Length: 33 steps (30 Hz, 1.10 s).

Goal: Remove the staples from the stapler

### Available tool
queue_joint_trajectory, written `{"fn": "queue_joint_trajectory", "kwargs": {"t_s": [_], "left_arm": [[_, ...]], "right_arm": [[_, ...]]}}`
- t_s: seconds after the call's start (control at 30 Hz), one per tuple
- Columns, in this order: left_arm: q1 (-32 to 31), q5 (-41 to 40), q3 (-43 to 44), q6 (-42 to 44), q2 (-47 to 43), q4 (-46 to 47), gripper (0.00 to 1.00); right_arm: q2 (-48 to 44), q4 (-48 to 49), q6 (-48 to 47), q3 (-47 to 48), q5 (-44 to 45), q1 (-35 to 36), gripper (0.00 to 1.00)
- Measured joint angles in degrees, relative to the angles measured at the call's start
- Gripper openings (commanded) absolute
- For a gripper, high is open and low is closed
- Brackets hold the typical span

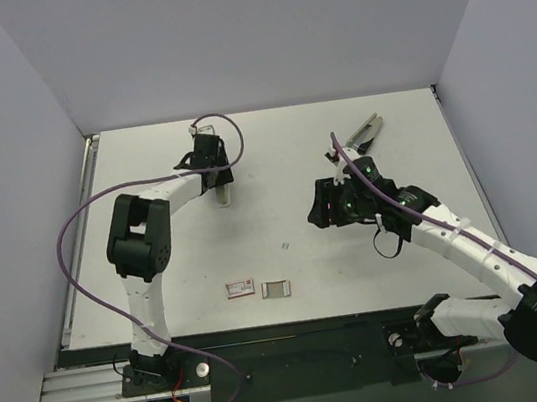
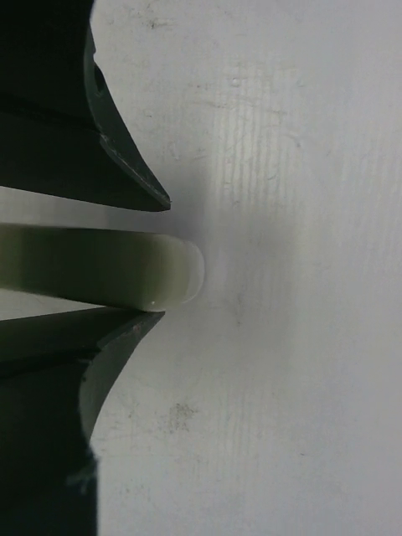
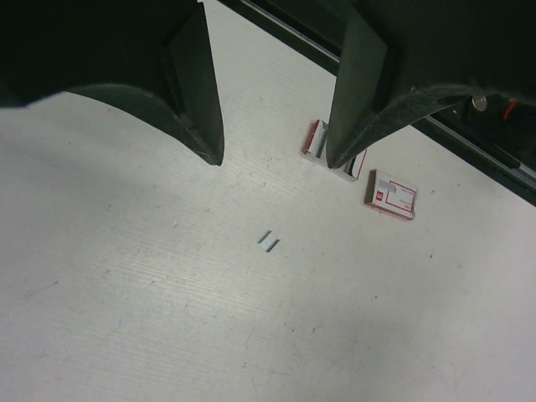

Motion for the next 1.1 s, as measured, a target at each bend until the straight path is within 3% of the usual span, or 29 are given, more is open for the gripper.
{"fn": "queue_joint_trajectory", "kwargs": {"t_s": [0.03, 0.1, 0.23, 0.57, 0.67, 1.1], "left_arm": [[0.0, 0.5, -0.5, 0.1, 0.0, -0.5, 0.71], [-0.1, 1.3, -1.6, 0.2, -0.1, -1.3, 0.76], [-0.2, 2.1, -2.8, 0.4, -1.9, -2.9, 0.79], [-1.0, 2.6, -3.9, 0.2, -12.5, -5.6, 0.82], [-2.4, 2.6, -4.9, 0.1, -17.4, -5.9, 0.82], [-11.1, 4.3, -14.5, 0.1, -37.2, -8.7, 0.83]], "right_arm": [[-0.1, -0.2, 0.1, 0.6, 0.0, 0.0, 0.51], [-0.2, -0.5, 0.1, 1.9, 0.2, 0.0, 0.53], [-0.2, -1.8, 0.1, 5.0, 0.5, 0.0, 0.56], [1.1, -5.3, 2.1, 12.2, 3.8, -1.7, 0.61], [3.1, -5.7, 3.8, 14.7, 5.6, -4.3, 0.66], [18.7, -7.0, 10.1, 22.2, 14.1, -17.3, 0.69]]}}
